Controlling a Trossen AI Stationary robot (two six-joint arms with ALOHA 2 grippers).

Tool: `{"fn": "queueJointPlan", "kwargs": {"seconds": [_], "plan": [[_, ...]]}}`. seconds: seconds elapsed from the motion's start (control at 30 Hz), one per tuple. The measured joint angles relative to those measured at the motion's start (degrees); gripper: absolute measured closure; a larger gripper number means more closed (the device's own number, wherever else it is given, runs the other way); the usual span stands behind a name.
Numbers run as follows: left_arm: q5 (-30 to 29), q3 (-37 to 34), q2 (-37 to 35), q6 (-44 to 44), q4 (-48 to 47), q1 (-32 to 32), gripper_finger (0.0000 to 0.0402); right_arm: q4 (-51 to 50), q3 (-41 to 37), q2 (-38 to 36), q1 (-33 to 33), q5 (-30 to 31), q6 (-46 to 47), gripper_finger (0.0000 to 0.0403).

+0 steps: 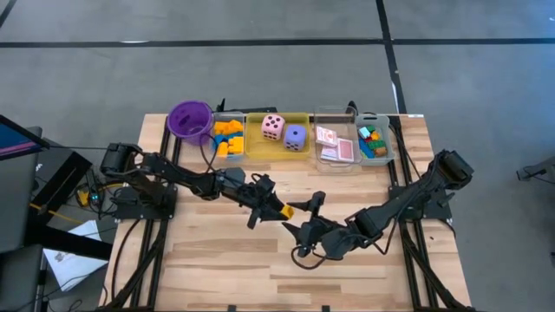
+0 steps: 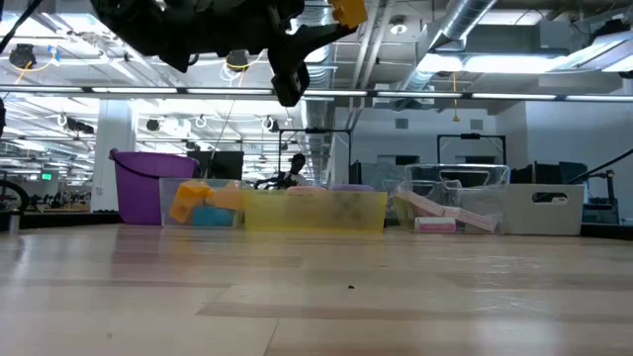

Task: Pick & Place Toys
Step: Put the small yellow game piece into the gray bin

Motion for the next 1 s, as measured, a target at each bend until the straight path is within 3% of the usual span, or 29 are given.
{"fn": "queueJointPlan", "kwargs": {"seconds": [0.3,0.57,1.0], "plan": [[2.77,0.00,-0.02,-1.21,-0.07,-0.04,0.0270,-0.73,0.00,0.00,-0.02,-0.97,0.05,0.0121],[4.25,0.84,-0.04,-1.60,-0.26,-0.08,0.0270,-1.14,-0.03,0.00,-1.34,-9.29,1.08,0.0121],[4.81,2.03,-0.15,-1.48,-2.84,-0.08,0.0270,-1.60,-0.05,0.00,-1.68,-10.77,1.66,0.0121]]}}
